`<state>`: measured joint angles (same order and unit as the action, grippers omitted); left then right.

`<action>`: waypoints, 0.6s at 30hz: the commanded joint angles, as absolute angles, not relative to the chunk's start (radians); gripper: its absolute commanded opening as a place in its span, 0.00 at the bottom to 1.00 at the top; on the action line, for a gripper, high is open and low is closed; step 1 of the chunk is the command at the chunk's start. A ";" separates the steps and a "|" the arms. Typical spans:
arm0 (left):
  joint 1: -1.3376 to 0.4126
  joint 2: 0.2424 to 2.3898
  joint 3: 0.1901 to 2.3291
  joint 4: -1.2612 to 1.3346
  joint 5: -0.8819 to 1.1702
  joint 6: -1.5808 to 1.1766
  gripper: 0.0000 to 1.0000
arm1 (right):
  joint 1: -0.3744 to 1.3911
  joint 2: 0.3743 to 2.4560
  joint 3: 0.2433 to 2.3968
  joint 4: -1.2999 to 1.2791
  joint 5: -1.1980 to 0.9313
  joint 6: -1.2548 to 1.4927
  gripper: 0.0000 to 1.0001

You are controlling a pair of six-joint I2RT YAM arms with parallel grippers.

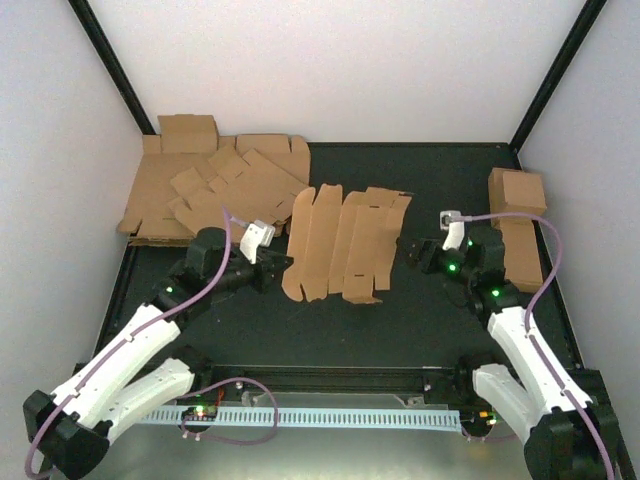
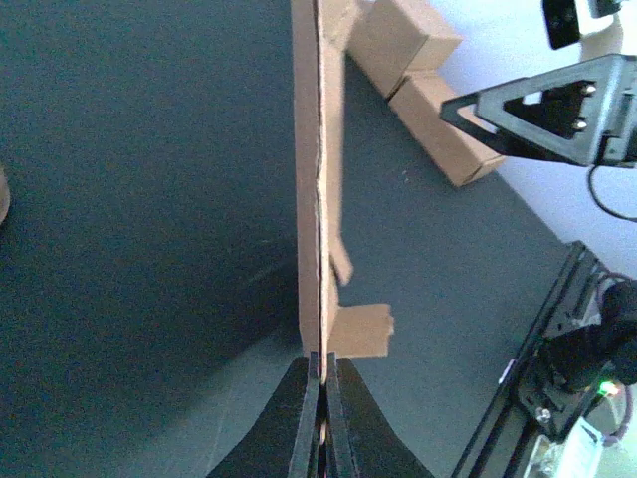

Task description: Fold the paper box

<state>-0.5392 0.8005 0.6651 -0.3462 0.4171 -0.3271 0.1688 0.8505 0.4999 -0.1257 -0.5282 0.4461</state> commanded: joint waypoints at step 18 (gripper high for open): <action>-0.545 0.848 1.043 -0.613 0.682 -0.180 0.02 | 0.175 0.754 0.684 0.146 -0.507 0.017 0.80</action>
